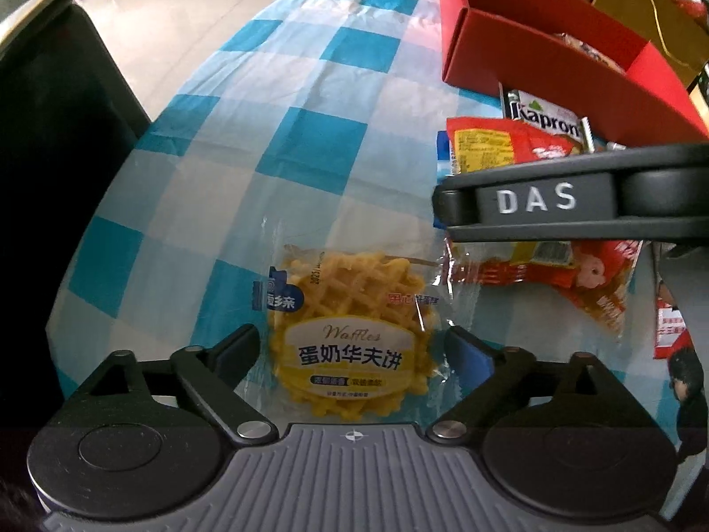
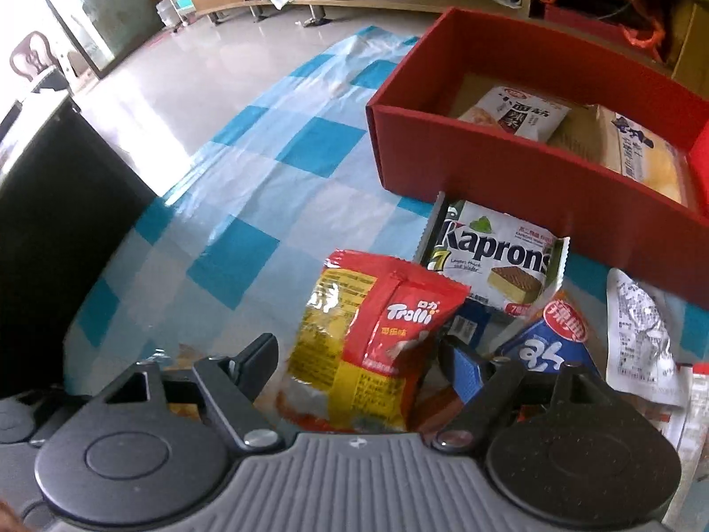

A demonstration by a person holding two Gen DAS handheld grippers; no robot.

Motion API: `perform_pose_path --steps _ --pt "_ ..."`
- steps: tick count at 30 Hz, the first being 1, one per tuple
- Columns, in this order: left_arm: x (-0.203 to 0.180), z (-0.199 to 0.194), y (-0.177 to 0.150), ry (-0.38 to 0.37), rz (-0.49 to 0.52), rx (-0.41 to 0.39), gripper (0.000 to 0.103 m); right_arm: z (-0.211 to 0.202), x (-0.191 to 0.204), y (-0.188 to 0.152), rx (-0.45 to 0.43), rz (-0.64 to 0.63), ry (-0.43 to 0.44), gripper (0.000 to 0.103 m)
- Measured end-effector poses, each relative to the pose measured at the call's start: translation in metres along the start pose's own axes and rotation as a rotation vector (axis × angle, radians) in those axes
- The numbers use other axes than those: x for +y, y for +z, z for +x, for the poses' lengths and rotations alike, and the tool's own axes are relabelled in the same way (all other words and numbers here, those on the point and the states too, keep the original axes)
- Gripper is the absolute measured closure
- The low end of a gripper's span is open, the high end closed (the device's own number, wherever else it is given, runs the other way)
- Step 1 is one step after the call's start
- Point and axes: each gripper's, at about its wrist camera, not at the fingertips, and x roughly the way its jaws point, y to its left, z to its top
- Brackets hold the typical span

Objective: Organize snacks
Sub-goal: 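Grasp the waffle cake with the left tool while the right tool grasps the Trolli bag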

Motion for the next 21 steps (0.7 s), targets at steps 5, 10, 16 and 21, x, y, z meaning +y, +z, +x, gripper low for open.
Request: perform_pose_path --steps 5,10,16,21 --pt "-0.001 0.004 -0.002 0.018 0.016 0.012 0.001 0.011 0.007 -0.001 0.054 -0.050 -0.013 0.000" --pt "-0.005 0.008 -0.006 0.037 0.053 0.018 0.000 0.011 -0.007 0.000 0.064 0.009 0.010 0.005" --pt "-0.007 0.004 -0.008 0.027 0.079 0.002 0.009 -0.005 -0.016 -0.002 0.026 -0.009 0.005 0.035" --pt "-0.013 -0.002 -0.010 0.048 0.102 -0.016 0.015 -0.018 -0.018 -0.006 -0.001 -0.030 -0.002 0.038"
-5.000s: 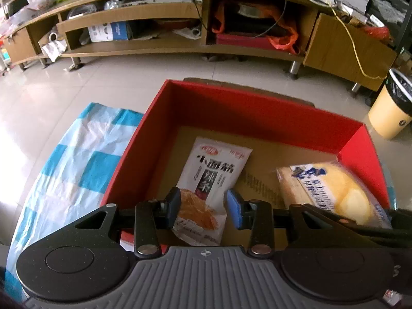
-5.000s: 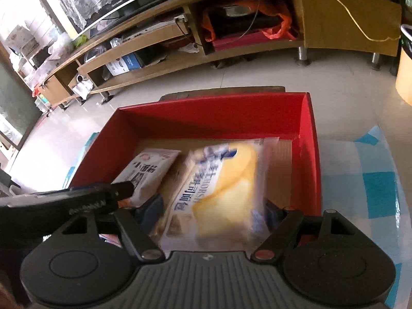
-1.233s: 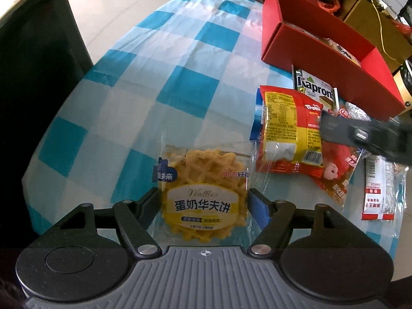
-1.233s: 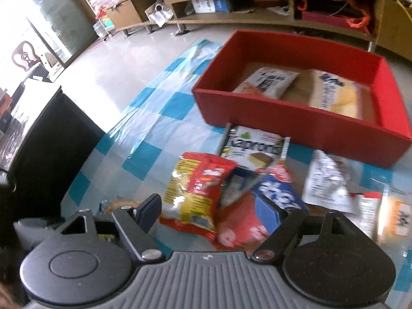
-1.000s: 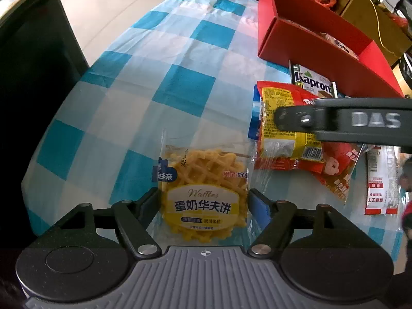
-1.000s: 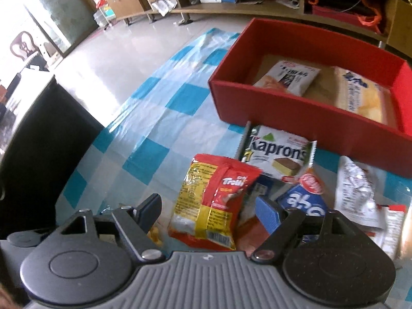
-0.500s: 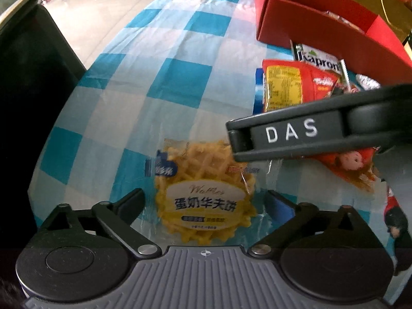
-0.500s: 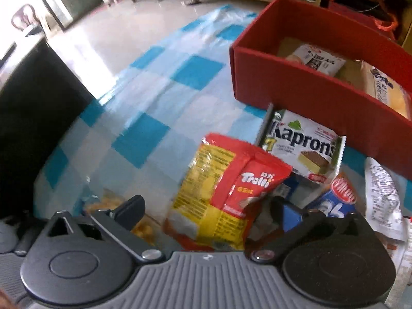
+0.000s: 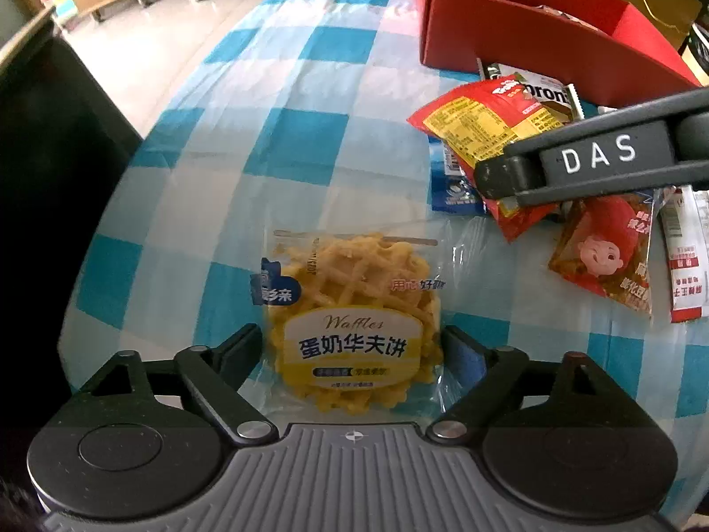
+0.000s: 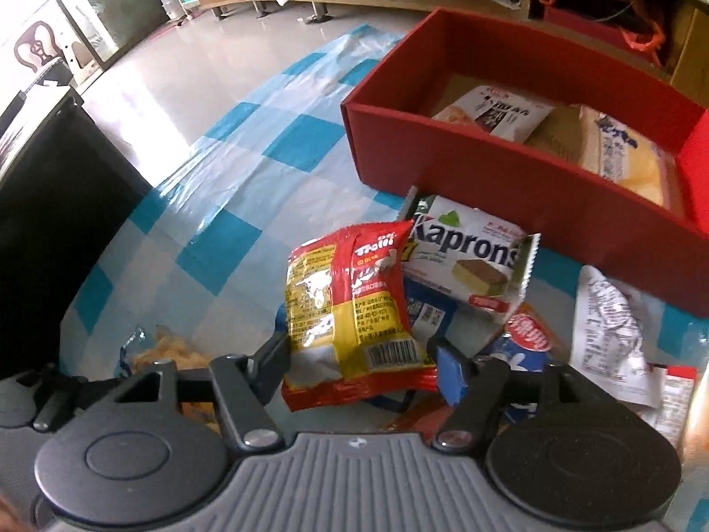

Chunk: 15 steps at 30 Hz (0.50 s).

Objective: Organize snacks
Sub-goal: 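Grasp the waffle cake with the left tool while the right tool grasps the Trolli bag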

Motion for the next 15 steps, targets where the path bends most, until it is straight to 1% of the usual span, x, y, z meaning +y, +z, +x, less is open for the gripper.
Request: perform_pose_path --steps 1,5,10,14,15 --pt "-0.002 -0.001 0.000 0.003 0.006 -0.005 0.017 -0.003 0.001 -0.001 -0.007 -0.007 -0.002 0.038" --pt "-0.009 -0.007 -0.004 0.021 0.038 -0.019 0.018 -0.012 0.002 -0.002 -0.035 -0.036 -0.014 0.039" --pt "-0.010 -0.012 -0.007 0.025 0.046 -0.035 0.020 -0.023 -0.005 -0.004 -0.056 -0.026 -0.013 0.040" --pt "-0.007 -0.018 -0.008 0.017 0.047 -0.045 0.020 -0.033 -0.012 -0.006 -0.070 -0.008 0.000 0.044" --pt "-0.007 -0.019 -0.008 0.015 0.048 -0.048 0.020 -0.035 -0.014 -0.006 -0.071 -0.004 0.004 0.047"
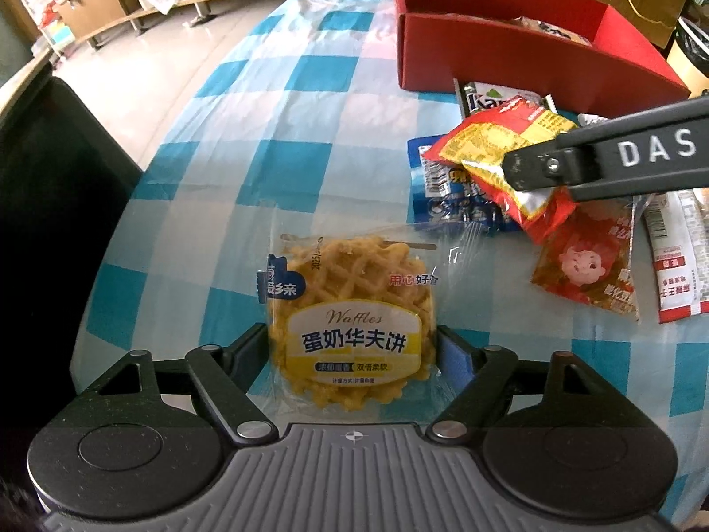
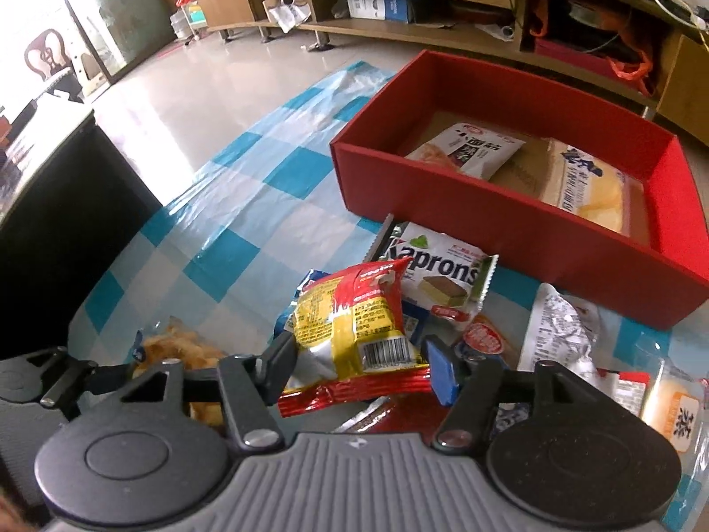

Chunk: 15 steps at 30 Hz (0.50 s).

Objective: Organize snacks
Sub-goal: 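Grasp the waffle cake with the left tool while the right tool grasps the Trolli bag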

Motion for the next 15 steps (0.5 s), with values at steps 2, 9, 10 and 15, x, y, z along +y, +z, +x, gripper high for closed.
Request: perform_pose_path --steps 2,9,10,15 --pt "0.000 -0.001 0.000 -0.002 0.004 -0.005 0.020 -0.004 -0.005 -0.001 -0.003 0.017 0.011 0.049" --pt "-0.002 0.003 -0.002 0.000 0.023 0.003 0.020 0.000 -0.014 -0.013 0.055 0.032 0.035 0.066" --pt "-0.001 0.005 -0.002 0.000 0.021 0.012 0.019 0.003 -0.014 -0.014 0.072 0.031 0.037 0.065" --pt "0.006 0.012 -0.002 -0.025 -0.012 0.048 0.015 0.009 -0.016 -0.007 0.070 0.066 0.049 0.061"
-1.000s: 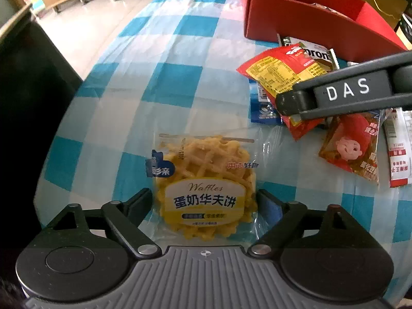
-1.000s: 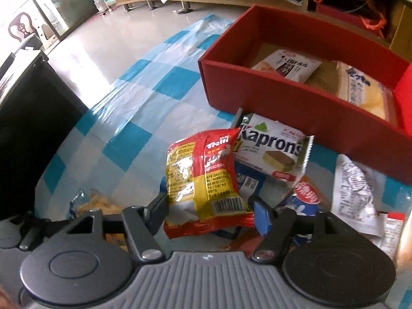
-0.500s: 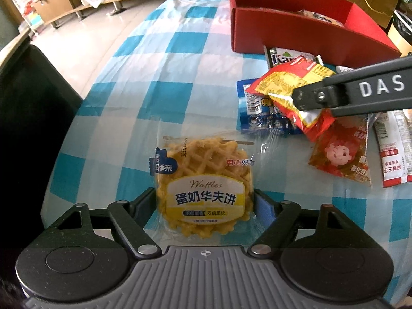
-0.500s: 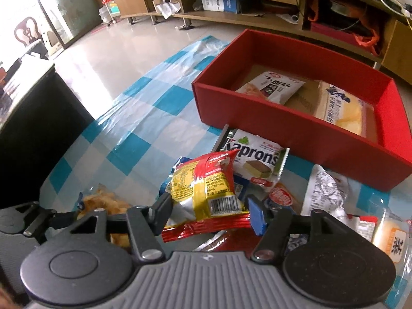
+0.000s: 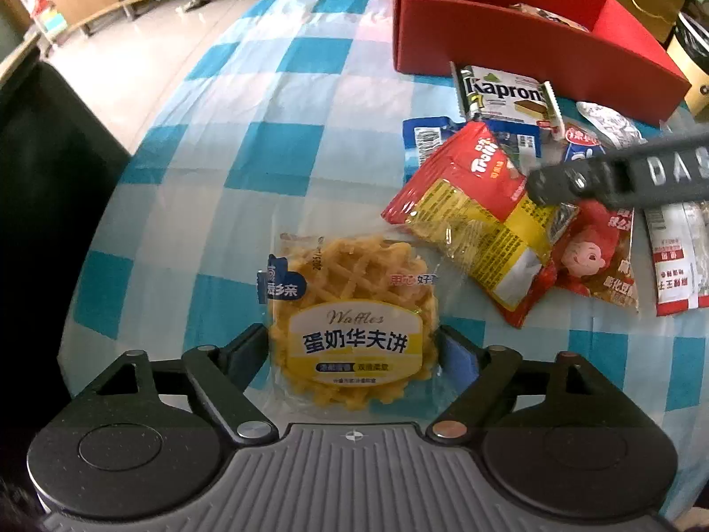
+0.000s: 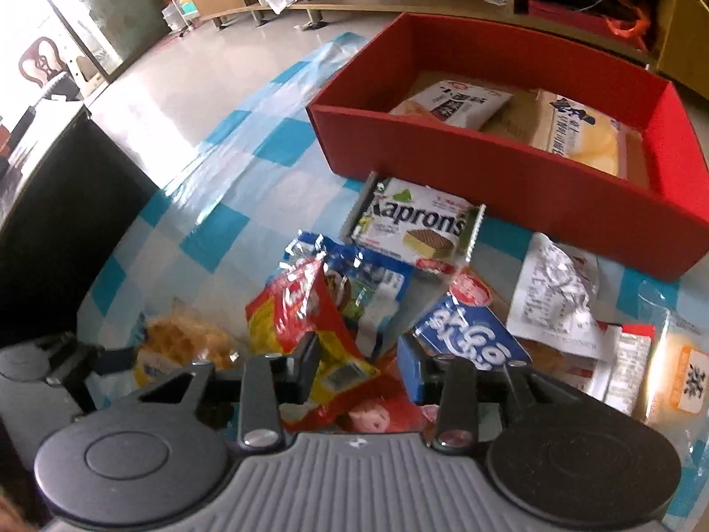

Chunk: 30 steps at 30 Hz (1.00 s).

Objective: Organize snacks
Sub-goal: 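Grasp the waffle cake with the left tool while the right tool grasps the Trolli bag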

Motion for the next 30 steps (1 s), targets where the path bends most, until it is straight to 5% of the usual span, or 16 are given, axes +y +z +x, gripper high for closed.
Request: perform_pose_path --steps 8,12,14,16,18,20,30 --pt "0.011 0.005 -0.004 -0.028 -0.024 0.036 0.007 0.036 0.041 0.006 0.066 -0.162 -0.032 0.047" --pt "0.012 0.013 -0.006 -0.030 -0.016 0.073 0.002 0.048 0.044 -0.003 0.118 -0.225 -0.058 0.017" --pt "0.012 0.015 -0.005 -0.033 -0.010 0.078 0.001 0.049 0.048 -0.010 0.106 -0.290 -0.065 0.014" --pt "0.011 0.016 -0.005 -0.040 -0.001 0.080 0.001 0.047 0.051 -0.018 0.080 -0.315 -0.084 0.017" --pt "0.011 0.015 -0.005 -0.043 0.006 0.075 0.003 0.041 0.049 -0.023 0.071 -0.341 -0.096 0.036" --pt "0.014 0.017 -0.004 -0.056 -0.003 0.077 0.007 0.033 0.041 -0.026 0.071 -0.326 -0.085 0.045" --pt "0.020 0.005 0.015 -0.047 -0.060 0.023 0.017 -0.012 0.009 -0.027 -0.006 -0.174 0.000 0.050"
